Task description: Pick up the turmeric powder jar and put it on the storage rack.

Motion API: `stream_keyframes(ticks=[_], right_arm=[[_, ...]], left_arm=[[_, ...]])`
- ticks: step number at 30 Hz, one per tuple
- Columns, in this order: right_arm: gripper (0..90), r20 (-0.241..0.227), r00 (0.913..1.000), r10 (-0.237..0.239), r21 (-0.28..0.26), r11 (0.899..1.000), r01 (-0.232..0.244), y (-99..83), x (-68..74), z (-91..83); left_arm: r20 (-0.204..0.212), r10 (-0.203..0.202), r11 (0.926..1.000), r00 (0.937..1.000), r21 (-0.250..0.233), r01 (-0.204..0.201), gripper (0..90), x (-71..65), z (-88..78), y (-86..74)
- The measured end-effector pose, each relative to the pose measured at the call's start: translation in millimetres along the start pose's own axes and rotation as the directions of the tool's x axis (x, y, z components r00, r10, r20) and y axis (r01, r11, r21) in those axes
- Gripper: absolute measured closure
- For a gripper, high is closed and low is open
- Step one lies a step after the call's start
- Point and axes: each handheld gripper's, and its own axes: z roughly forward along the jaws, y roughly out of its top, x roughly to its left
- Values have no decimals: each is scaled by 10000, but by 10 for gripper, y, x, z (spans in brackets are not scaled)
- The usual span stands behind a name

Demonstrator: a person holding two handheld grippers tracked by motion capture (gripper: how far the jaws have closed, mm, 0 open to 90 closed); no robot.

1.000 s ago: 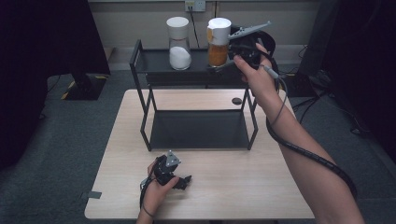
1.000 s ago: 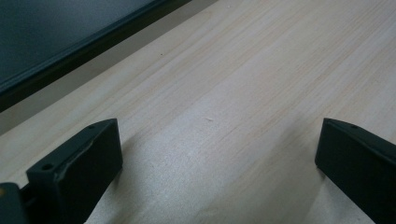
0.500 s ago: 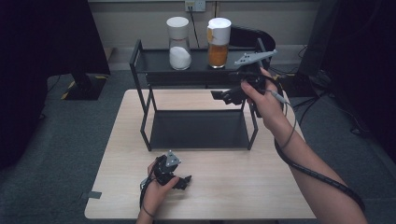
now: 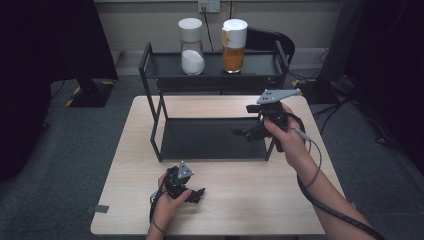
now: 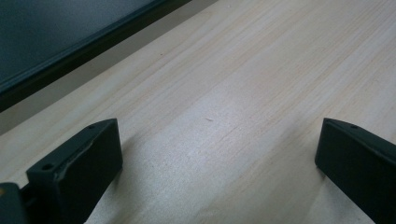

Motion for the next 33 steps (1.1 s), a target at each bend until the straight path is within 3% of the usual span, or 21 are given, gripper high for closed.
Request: stream_keyframes(ticks=[8, 12, 21, 29, 33], right_arm=[[17, -227, 9997, 57, 192, 9998, -52, -370, 54, 86], [17, -368, 9991, 223, 410, 9989, -208, -666, 63, 172], [18, -310, 9985, 451, 899, 9951, -422, -1120, 80, 325], [19, -269, 9996, 9, 1558, 9878, 33, -1428, 131, 420], [19, -127, 9999, -5, 1928, 9812, 29, -1568, 162, 442]], left_arm=[[1, -11, 10000, 10000, -6, 11, 1, -1, 0, -1], [0, -6, 10000, 10000, -4, 6, 1, -1, 0, -1], [0, -8, 10000, 10000, -8, 8, 1, -1, 0, -1], [1, -11, 10000, 10000, -8, 11, 1, -1, 0, -1], [1, -16, 10000, 10000, -12, 16, 1, -1, 1, -2]])
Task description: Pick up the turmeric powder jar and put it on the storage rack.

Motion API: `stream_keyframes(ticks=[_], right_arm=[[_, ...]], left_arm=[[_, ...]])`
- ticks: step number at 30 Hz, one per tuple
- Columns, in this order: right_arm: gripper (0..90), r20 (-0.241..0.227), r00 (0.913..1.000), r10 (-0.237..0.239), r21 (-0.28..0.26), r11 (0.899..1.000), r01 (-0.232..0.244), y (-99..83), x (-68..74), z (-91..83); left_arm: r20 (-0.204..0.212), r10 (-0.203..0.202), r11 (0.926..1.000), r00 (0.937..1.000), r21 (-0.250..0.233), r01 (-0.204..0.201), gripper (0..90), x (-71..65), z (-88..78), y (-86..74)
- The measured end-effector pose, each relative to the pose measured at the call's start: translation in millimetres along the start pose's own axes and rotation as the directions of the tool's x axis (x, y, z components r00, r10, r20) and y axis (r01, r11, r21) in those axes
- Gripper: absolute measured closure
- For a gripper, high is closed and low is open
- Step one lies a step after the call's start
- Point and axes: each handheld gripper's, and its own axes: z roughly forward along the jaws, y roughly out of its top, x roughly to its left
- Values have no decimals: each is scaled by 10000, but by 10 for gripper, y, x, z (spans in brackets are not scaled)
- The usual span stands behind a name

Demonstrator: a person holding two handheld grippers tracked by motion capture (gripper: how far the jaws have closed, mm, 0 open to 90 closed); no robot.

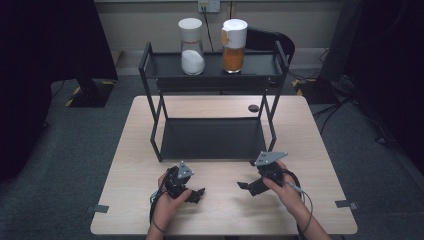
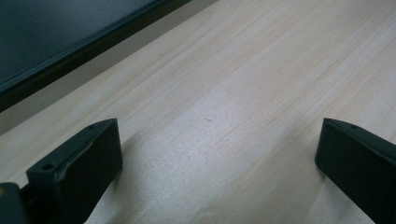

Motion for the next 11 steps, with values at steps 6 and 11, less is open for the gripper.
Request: stream_keyframes(ticks=[6, 11], right_arm=[[19, 359, 9991, -241, 704, 9973, 216, -151, 112, 9], [20, 558, 9979, -329, 851, 9960, 281, -239, 189, -48]], left_arm=[[-1, 3, 10000, 10000, 5, -3, 1, 0, 0, 1], [-82, -47, 10000, 10000, 27, 47, 1, -16, -6, 2]])
